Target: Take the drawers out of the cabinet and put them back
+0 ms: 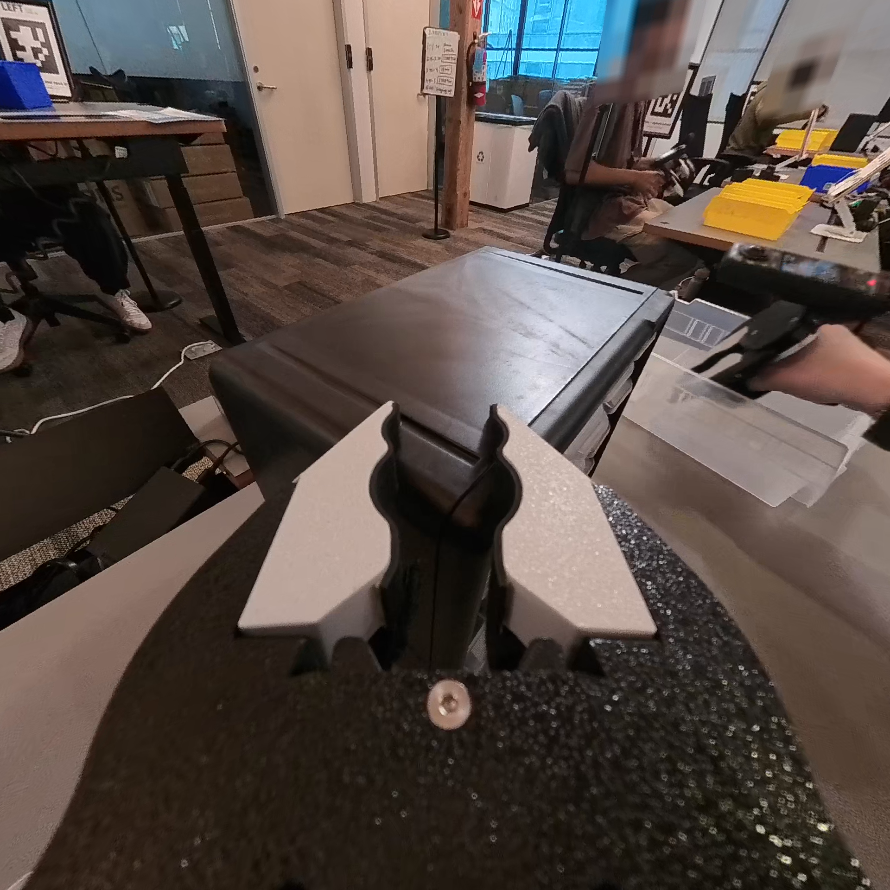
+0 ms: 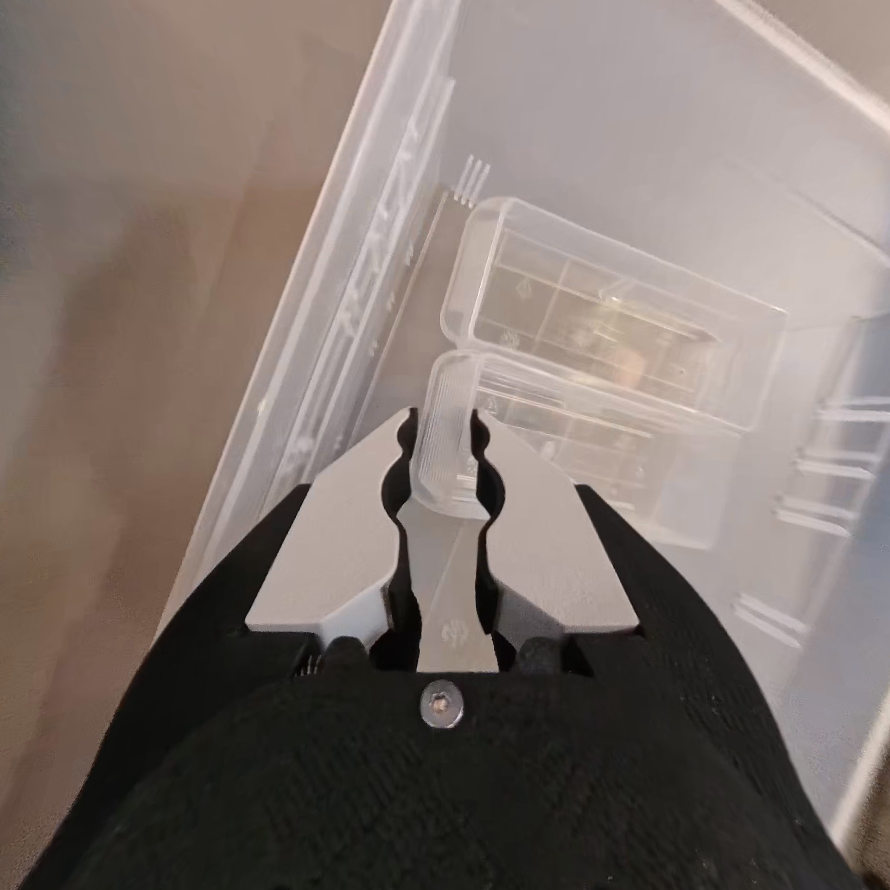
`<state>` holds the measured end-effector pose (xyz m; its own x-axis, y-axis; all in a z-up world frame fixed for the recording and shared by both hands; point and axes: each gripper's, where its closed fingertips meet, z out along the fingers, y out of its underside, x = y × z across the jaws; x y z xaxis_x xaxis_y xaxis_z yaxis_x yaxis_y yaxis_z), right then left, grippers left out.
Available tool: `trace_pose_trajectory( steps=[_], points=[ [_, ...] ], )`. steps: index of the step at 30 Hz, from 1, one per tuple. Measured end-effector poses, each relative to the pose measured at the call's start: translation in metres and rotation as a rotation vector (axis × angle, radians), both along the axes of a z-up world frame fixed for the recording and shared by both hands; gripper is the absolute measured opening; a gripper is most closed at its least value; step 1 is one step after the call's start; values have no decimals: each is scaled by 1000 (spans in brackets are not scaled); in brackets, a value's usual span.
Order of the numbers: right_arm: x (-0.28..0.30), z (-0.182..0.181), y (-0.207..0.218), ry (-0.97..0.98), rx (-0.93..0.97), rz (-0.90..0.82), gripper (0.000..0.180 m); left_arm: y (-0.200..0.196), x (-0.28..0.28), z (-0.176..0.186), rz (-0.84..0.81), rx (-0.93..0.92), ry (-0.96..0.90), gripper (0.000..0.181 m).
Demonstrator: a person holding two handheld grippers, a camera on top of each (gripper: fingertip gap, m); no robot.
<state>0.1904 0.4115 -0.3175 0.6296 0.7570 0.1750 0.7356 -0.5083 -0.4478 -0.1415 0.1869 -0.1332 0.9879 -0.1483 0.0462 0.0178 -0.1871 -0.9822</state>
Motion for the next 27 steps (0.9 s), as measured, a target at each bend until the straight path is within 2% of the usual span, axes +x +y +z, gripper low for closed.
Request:
trace_pose_trajectory(
  steps=[3, 4, 6, 8, 11, 13, 15, 18, 21, 24, 27],
  points=[
    [-18, -7, 9, 119, -30, 19, 35, 0, 0, 0, 0, 0, 0, 34],
    [-23, -6, 11, 163, -30, 20, 36, 0, 0, 0, 0, 0, 0, 34],
    [-23, 5, 17, 226, 8, 4, 51, 0, 0, 0, 0, 0, 0, 34],
    [-17, 31, 20, 287, 100, -24, 64, 0, 0, 0, 0, 1, 0, 34],
    [-18, 96, 4, 391, 335, 9, 75, 0, 0, 0, 1, 1, -1, 34],
    [-41, 137, -31, 466, 511, 146, 73, 0, 0, 0, 1, 1, 0, 34],
    [-77, 156, -77, 457, 667, 345, 71, 0, 0, 0, 1, 1, -1, 34],
    [-137, 139, -144, 298, 870, 669, 61, 0, 0, 0, 2, 0, 1, 34],
    [-180, 103, -176, 22, 1126, 888, 48, 0, 0, 0, 4, 0, 2, 34],
    [-209, 85, -192, -168, 1382, 1014, 35, 0, 0, 0, 4, -1, 2, 34],
    [-227, 68, -193, -230, 1451, 1068, 32, 0, 0, 0, 3, -1, 2, 35]
  ],
)
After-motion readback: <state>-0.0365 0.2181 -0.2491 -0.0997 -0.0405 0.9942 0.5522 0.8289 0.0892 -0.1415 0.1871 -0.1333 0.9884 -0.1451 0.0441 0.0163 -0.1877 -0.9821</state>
